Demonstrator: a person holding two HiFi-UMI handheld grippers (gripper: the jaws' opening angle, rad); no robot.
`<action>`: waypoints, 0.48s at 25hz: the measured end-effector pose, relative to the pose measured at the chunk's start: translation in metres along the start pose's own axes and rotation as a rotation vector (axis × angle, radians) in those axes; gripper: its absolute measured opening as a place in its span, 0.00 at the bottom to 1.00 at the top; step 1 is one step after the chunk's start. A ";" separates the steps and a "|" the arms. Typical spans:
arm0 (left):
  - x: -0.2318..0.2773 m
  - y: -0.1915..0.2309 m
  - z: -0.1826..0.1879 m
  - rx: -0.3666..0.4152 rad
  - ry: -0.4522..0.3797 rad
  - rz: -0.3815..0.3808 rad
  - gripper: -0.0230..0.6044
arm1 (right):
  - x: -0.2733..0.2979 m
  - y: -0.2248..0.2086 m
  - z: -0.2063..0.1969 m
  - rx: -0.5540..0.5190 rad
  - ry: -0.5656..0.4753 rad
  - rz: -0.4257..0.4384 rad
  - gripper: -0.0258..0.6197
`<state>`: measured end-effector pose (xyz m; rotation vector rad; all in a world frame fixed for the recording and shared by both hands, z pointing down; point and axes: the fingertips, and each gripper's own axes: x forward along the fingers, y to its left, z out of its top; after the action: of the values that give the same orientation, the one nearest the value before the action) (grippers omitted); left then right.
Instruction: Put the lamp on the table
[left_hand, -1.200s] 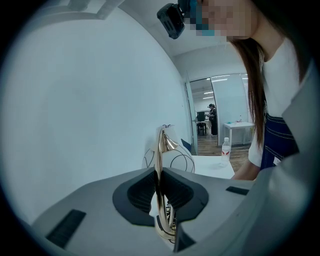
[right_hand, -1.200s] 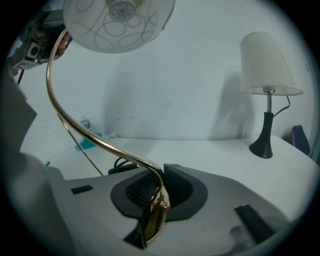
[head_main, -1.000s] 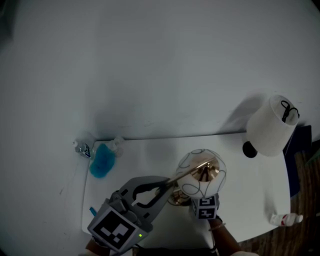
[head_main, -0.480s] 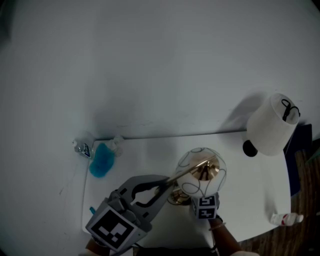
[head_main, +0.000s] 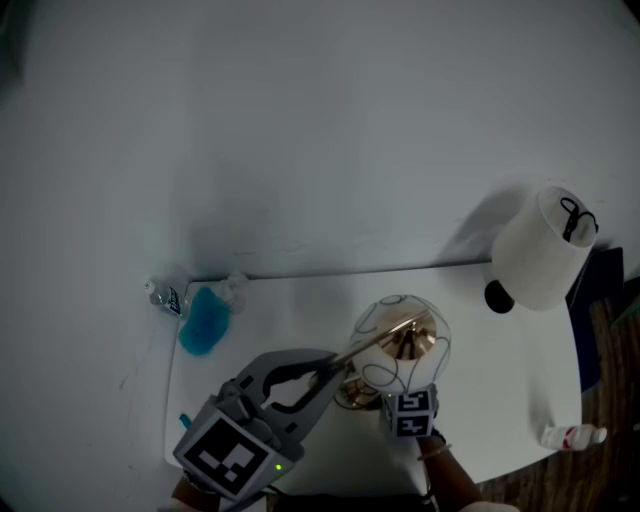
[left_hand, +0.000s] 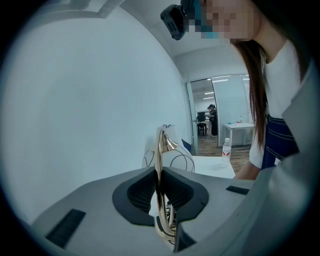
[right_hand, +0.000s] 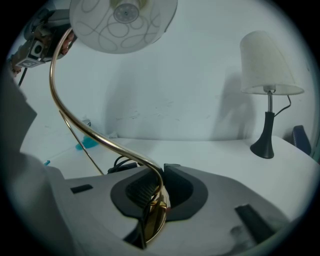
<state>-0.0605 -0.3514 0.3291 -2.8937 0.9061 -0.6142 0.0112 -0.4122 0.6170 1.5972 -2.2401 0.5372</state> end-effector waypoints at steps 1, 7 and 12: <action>0.000 0.000 0.000 0.000 0.001 0.001 0.10 | 0.000 0.000 0.000 0.001 -0.001 0.001 0.11; 0.000 0.000 -0.001 0.002 0.008 0.011 0.10 | 0.003 -0.005 -0.019 0.018 0.024 0.001 0.12; 0.000 0.000 -0.002 0.008 0.016 0.010 0.10 | 0.003 -0.006 -0.019 0.026 0.021 0.007 0.12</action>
<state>-0.0611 -0.3511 0.3309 -2.8790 0.9173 -0.6401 0.0166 -0.4072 0.6351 1.5894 -2.2335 0.5838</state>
